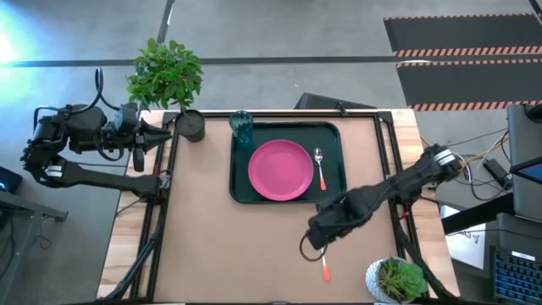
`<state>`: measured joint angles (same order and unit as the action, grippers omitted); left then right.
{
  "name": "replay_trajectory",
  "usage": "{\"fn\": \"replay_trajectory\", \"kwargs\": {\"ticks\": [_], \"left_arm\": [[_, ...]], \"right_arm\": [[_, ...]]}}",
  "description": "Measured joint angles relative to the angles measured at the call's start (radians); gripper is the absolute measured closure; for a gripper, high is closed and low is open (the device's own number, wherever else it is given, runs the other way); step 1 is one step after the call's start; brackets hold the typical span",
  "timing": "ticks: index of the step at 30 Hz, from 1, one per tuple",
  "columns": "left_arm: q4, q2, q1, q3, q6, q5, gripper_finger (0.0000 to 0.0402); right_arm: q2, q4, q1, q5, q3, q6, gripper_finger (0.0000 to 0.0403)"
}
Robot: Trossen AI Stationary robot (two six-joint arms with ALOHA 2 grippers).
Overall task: Pick and place plate/cup/fork/spoon on tray
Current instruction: Put the orange fork on the black tray to the right of the orange spoon
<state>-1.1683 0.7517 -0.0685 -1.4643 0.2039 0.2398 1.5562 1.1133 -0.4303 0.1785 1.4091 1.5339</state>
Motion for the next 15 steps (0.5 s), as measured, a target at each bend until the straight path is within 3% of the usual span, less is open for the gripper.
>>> {"fn": "replay_trajectory", "kwargs": {"ticks": [8, 15], "left_arm": [[0.000, 0.000, 0.000, 0.000, 0.000, 0.000, 0.0368], [0.000, -0.002, 0.000, 0.000, 0.000, 0.000, 0.0368]], "right_arm": [[0.139, -0.133, -0.017, 0.013, 0.011, -0.005, 0.0233], [0.236, -0.092, -0.017, 0.079, 0.011, -0.043, 0.0207]]}}
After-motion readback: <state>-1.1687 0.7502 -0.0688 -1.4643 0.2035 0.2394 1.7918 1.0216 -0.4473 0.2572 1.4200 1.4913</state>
